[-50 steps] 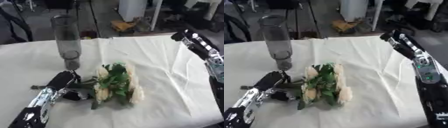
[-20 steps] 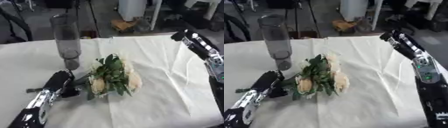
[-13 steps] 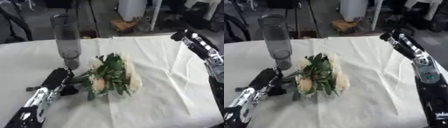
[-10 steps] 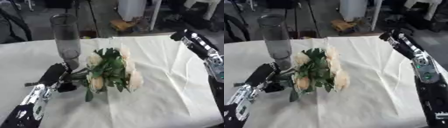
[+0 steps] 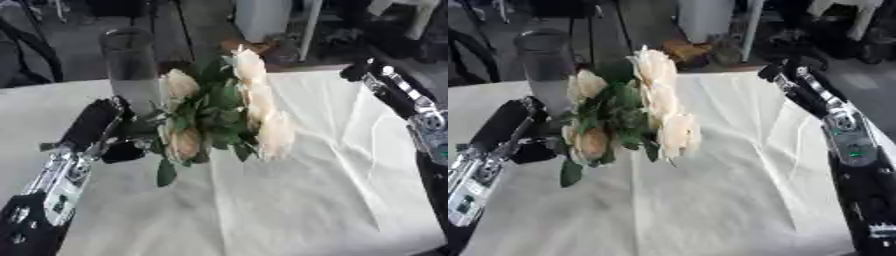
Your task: Arrange flowers into the vase.
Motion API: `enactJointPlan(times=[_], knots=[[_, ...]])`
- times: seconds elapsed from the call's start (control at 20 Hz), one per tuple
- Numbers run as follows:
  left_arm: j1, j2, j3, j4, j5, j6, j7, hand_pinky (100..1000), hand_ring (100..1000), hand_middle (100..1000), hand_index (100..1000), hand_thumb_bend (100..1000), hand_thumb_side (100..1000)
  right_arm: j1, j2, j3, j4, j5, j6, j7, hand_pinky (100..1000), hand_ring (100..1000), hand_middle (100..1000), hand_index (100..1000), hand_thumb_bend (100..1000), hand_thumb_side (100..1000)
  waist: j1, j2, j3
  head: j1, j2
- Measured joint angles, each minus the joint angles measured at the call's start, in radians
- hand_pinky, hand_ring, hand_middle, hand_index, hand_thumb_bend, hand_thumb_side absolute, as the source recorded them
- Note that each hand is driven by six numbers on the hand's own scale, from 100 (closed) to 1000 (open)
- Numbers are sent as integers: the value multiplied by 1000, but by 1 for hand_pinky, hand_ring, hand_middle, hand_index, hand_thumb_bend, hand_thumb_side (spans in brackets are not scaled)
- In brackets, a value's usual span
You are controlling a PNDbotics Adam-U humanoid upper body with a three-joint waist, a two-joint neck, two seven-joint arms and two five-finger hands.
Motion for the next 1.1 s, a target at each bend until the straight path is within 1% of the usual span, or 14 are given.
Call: enactJointPlan(times=[0.2, 0.25, 0.3, 0.45, 0.55, 0.6, 0.65, 0.7, 0.75, 0.8, 0.9, 0.95, 1.0, 1.1], knots=[[-33, 54, 0, -73, 71, 19, -29, 100, 100, 100, 100, 481, 831, 0, 0, 0, 0, 0, 1, -1, 824, 783, 689, 914, 100, 823, 3, -2, -1, 0, 0], [-46, 69, 0, -90, 92, 25, -35, 100, 100, 100, 100, 390, 913, 0, 0, 0, 0, 0, 2, -1, 824, 783, 689, 914, 100, 822, 3, -3, -1, 0, 0], [-62, 83, 0, -104, 115, 31, -41, 100, 100, 100, 100, 471, 829, 0, 0, 0, 0, 0, 2, -1, 824, 783, 689, 914, 100, 823, 3, -4, -2, 0, 0], [-107, 121, 2, -127, 198, 52, -57, 100, 100, 100, 100, 448, 835, 0, 0, 0, 0, 0, 3, 0, 824, 783, 688, 914, 100, 824, 4, -6, -6, 1, -1], [-140, 140, 7, -128, 263, 71, -68, 100, 100, 100, 100, 460, 804, 0, 0, 0, 0, 0, 4, 1, 824, 783, 688, 914, 100, 823, 6, -6, -7, 4, -2], [-154, 148, 10, -127, 297, 81, -73, 100, 100, 100, 100, 523, 710, 0, 0, 0, 0, 0, 4, 1, 824, 783, 688, 913, 100, 823, 7, -6, -8, 5, -2], [-168, 155, 14, -122, 329, 90, -79, 100, 100, 100, 100, 548, 674, 0, 0, 0, 0, 0, 5, 2, 824, 783, 689, 913, 100, 823, 8, -7, -10, 7, -2], [-184, 160, 17, -113, 361, 100, -87, 100, 100, 100, 100, 610, 591, 0, 0, 1, 0, 0, 5, 3, 824, 783, 689, 913, 100, 822, 8, -7, -13, 8, -3], [-198, 165, 20, -101, 393, 109, -94, 100, 100, 100, 100, 629, 551, 0, 0, 1, 0, 0, 6, 3, 824, 783, 689, 913, 100, 823, 9, -8, -16, 9, -5], [-211, 168, 23, -88, 423, 117, -101, 100, 100, 100, 100, 639, 511, 0, 0, 1, 0, 0, 7, 4, 824, 783, 689, 913, 100, 823, 10, -8, -19, 10, -6], [-233, 174, 32, -60, 476, 131, -108, 100, 100, 100, 100, 635, 481, -1, 1, 1, -1, 0, 7, 7, 824, 783, 689, 913, 100, 823, 9, -9, -25, 12, -11], [-244, 176, 36, -46, 497, 135, -107, 100, 100, 100, 100, 619, 458, -1, 1, 1, -1, 0, 7, 8, 824, 783, 689, 913, 100, 822, 9, -9, -28, 13, -11], [-252, 176, 40, -34, 514, 140, -104, 100, 100, 100, 100, 619, 458, -3, 1, 1, -1, 0, 6, 8, 824, 783, 689, 913, 100, 822, 9, -9, -31, 15, -12], [-267, 176, 46, -10, 541, 146, -94, 100, 100, 100, 100, 587, 461, -8, 2, 2, -1, 0, 6, 10, 824, 783, 689, 913, 100, 822, 10, -9, -38, 17, -18]])
